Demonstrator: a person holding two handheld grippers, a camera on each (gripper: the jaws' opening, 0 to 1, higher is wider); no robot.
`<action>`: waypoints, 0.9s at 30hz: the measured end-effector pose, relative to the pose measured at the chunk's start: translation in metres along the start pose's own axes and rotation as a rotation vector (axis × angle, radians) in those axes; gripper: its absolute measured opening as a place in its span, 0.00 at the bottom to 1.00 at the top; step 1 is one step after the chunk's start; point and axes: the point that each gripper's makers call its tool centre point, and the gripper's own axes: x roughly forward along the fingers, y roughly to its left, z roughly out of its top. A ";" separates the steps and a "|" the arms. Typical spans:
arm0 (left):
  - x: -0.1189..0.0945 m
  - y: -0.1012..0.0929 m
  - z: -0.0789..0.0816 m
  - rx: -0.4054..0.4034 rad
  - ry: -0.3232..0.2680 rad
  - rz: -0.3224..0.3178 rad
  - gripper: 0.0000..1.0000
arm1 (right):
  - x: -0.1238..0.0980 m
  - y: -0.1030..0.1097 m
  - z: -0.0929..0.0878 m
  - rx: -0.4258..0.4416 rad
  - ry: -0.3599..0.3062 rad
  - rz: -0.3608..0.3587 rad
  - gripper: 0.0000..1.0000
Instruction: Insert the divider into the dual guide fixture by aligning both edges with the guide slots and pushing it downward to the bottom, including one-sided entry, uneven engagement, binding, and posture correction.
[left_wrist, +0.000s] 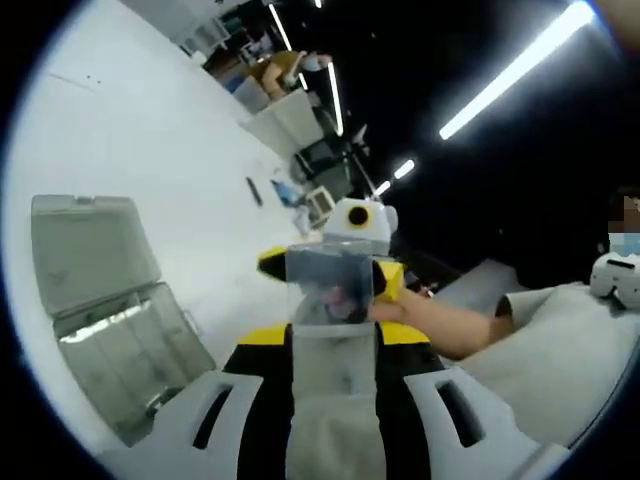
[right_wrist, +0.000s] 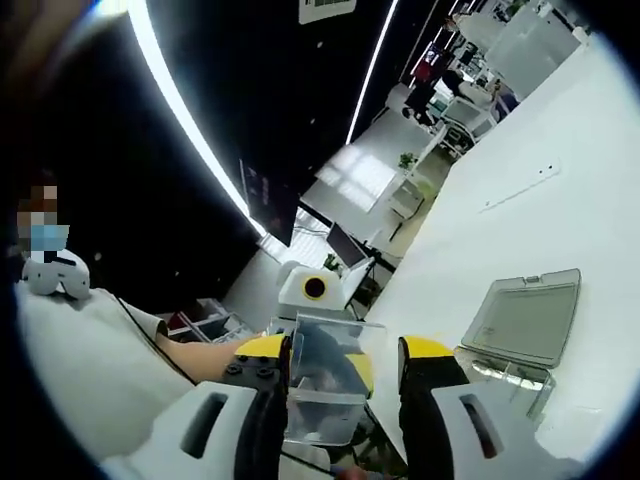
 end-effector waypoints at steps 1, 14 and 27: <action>0.000 0.001 0.000 0.000 0.001 0.001 0.27 | 0.000 0.000 0.000 0.001 0.001 0.004 0.37; 0.000 0.003 -0.001 -0.002 0.001 0.004 0.27 | 0.001 0.002 -0.003 0.019 0.010 0.013 0.33; -0.002 0.003 -0.002 0.017 0.000 0.005 0.29 | 0.002 0.003 -0.003 0.022 0.014 0.016 0.32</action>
